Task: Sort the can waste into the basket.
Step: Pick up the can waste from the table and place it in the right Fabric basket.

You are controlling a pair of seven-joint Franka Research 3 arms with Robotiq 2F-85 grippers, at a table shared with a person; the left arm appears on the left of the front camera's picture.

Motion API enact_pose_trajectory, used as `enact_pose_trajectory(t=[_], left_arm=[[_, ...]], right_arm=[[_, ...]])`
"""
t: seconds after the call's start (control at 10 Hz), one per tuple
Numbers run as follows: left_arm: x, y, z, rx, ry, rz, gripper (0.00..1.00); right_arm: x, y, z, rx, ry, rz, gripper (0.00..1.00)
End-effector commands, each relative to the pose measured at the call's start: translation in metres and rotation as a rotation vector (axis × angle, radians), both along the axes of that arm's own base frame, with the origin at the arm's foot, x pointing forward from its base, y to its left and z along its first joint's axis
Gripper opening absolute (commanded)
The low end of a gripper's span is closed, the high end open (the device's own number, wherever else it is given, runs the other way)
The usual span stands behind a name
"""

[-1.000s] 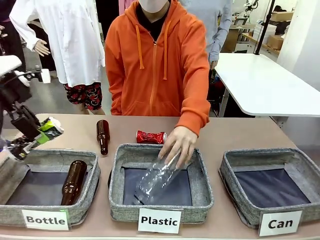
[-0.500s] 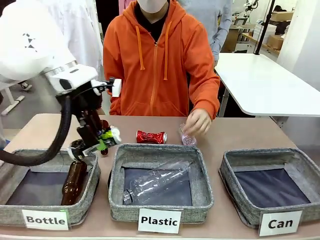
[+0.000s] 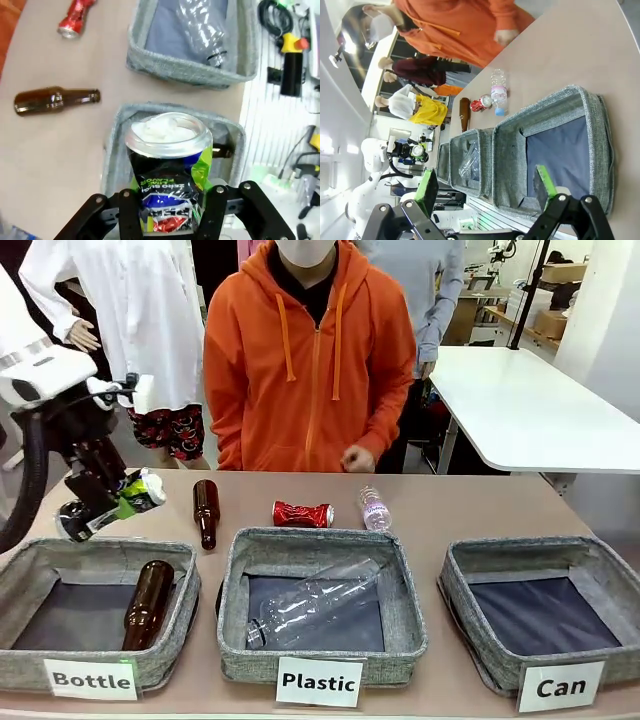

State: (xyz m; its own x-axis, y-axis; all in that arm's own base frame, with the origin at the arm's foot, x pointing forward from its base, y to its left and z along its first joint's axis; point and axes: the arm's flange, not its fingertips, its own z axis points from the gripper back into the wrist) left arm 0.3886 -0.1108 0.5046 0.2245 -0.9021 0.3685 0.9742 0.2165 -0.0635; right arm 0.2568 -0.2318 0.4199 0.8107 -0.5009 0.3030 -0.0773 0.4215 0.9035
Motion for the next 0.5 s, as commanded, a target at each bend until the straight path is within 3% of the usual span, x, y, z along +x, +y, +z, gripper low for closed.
enact_pose_trajectory(t=[0.0,0.1,0.2,0.3,0.4], left_arm=[[0.0,-0.058,-0.003,-0.051,-0.014,-0.053,0.39],[0.001,-0.095,0.001,-0.09,-0.04,-0.089,0.39],[0.009,-0.14,0.013,-0.145,-0.117,0.001,0.39],[0.012,-0.188,0.025,-0.201,-0.157,0.003,0.39],[0.01,-0.246,0.032,-0.26,-0.191,-0.062,0.39]], right_arm=[[0.003,-0.001,0.002,0.005,-0.038,-0.003,1.0],[0.0,0.0,0.0,0.0,0.0,0.0,1.0],[-0.025,-0.049,0.039,0.089,-0.012,-0.144,1.0],[-0.061,-0.08,0.061,0.081,0.048,-0.13,1.0],[-0.1,-0.105,0.072,0.053,0.053,-0.093,1.0]])
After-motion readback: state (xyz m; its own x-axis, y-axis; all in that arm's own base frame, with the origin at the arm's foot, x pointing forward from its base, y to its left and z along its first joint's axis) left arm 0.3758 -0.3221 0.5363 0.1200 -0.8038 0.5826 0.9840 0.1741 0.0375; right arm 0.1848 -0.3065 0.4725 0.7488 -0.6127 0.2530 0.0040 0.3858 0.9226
